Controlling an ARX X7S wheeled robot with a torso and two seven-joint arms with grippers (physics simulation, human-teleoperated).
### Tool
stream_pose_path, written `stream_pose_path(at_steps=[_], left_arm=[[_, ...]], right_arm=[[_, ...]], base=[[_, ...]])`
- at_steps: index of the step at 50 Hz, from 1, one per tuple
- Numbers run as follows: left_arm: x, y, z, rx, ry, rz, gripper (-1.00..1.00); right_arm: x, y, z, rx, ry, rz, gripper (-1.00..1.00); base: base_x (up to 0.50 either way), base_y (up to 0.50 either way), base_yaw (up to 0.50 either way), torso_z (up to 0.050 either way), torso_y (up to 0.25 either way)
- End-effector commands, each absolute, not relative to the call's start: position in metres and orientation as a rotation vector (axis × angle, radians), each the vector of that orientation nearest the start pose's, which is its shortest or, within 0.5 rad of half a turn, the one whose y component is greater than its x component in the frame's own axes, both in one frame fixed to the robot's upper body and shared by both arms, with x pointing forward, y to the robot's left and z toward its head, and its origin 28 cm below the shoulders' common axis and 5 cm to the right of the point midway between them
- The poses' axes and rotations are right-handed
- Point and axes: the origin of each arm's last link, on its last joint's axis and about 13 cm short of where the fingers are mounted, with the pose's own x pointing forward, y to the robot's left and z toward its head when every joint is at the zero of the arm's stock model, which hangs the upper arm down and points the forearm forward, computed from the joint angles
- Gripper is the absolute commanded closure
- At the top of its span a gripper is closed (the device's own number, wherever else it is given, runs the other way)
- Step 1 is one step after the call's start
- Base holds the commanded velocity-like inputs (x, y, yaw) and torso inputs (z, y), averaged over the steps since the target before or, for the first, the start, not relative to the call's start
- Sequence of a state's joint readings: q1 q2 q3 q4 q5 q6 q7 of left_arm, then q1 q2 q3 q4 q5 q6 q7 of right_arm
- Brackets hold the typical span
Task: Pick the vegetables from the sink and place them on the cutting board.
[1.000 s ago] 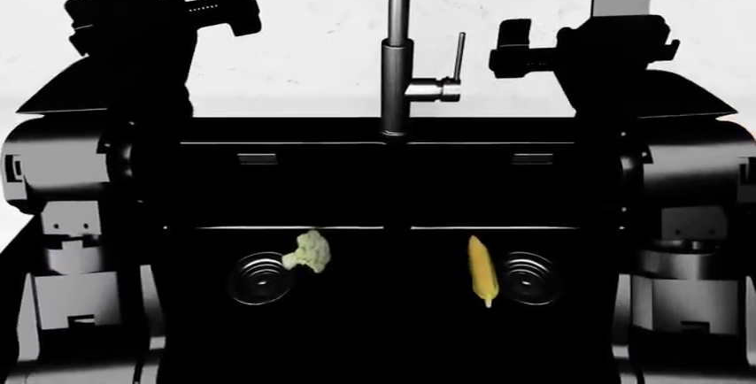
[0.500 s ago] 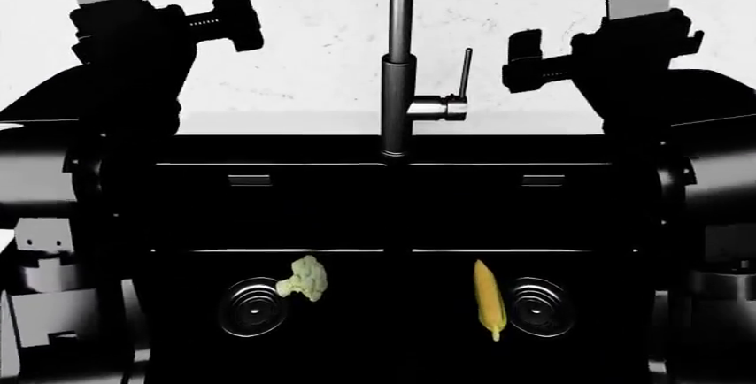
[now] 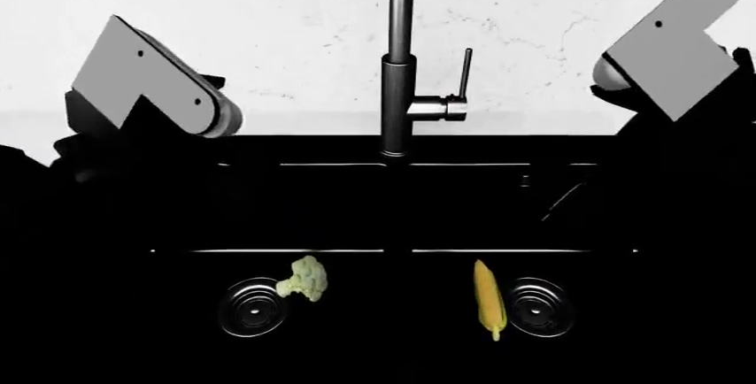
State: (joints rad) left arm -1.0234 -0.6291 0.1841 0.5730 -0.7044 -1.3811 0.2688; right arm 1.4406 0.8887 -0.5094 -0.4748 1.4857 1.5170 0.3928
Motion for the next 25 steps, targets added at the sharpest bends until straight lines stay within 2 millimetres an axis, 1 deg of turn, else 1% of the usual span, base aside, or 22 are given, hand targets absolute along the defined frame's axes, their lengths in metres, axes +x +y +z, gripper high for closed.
stream_pose_path(at_steps=[1,4,7,14,19,22,25], left_arm=[[0.236,0.28,0.278,0.582,0.211,-0.717,-1.0],[0.24,0.277,0.268,0.598,0.241,-0.733,-1.0],[0.243,0.274,0.26,0.625,0.264,-0.759,-1.0],[0.252,0.265,0.252,0.609,0.282,-0.799,-1.0],[0.261,0.259,0.237,0.595,0.323,-0.818,-1.0],[0.268,0.255,0.223,0.585,0.365,-0.82,-1.0],[0.275,0.254,0.214,0.576,0.403,-0.805,-1.0]], right_arm=[[0.203,-0.167,0.314,-0.718,0.374,0.524,-1.0],[0.211,-0.162,0.301,-0.718,0.405,0.557,-1.0],[0.215,-0.16,0.295,-0.714,0.417,0.573,-1.0],[0.223,-0.157,0.295,-0.718,0.408,0.582,-1.0],[0.227,-0.156,0.294,-0.718,0.403,0.584,-1.0],[0.229,-0.157,0.294,-0.719,0.399,0.58,-1.0],[0.23,-0.158,0.292,-0.711,0.397,0.577,-1.0]], base=[[0.0,0.0,0.0,0.0,0.0],[0.0,0.0,0.0,0.0,-0.038],[0.0,0.0,0.0,0.0,-0.25],[0.0,0.0,0.0,0.0,-0.25],[0.0,0.0,0.0,0.0,-0.25],[0.0,0.0,0.0,0.0,-0.238],[0.0,0.0,0.0,0.0,0.0]])
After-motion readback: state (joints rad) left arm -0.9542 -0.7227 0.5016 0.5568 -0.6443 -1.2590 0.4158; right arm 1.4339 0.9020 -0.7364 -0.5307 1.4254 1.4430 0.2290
